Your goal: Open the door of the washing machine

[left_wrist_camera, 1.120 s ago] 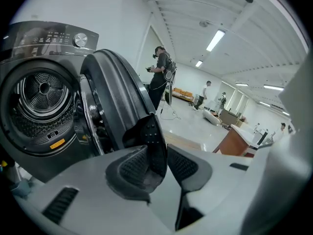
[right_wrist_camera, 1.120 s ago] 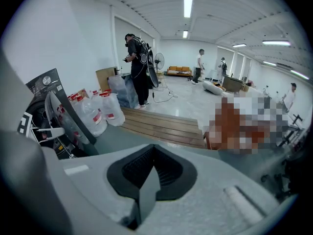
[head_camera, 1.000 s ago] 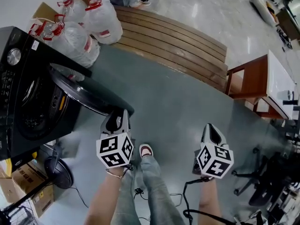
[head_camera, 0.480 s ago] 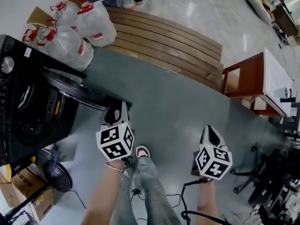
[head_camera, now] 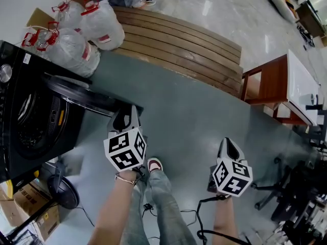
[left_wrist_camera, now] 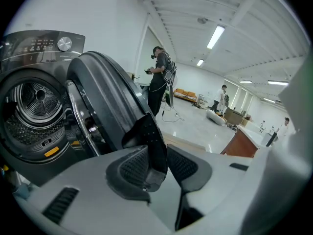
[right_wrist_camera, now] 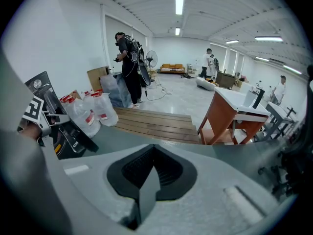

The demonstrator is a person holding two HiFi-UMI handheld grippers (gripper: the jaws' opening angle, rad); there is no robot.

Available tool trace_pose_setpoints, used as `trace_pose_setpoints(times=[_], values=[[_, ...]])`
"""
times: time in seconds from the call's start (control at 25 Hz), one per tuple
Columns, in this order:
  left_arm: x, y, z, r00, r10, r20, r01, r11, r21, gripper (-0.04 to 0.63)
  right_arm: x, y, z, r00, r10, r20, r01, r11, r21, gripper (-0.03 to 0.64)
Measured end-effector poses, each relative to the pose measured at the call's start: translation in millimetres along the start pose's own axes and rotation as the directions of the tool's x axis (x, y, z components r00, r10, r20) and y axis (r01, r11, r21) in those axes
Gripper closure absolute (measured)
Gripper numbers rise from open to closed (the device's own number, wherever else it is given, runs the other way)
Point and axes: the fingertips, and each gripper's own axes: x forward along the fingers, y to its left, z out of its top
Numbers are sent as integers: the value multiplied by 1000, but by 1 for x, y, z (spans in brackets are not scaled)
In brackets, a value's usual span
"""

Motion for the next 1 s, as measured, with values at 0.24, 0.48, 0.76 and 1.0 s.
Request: trace_pose_setpoints(times=[0.24,0.48,0.76,1.0], values=[[0,0,1,1000,2,4,-2,1000,3,474,1,2,7,1000,7,5,-7,1000,-5,612],[-1,-2,-1,1000,3,-23,-3,1000,19,472,-2,9,15,1000,28,10,-28,999,-28,612],[-26,-1,5,1000,-2,-23,2,1000,17,472,-3,43,29,996,84,11,-83,993,-79,612],[-86,33,23,999,41,-9,-41,999,-1,476,-15,112,49,981,192,12,-188,972,-142,612]])
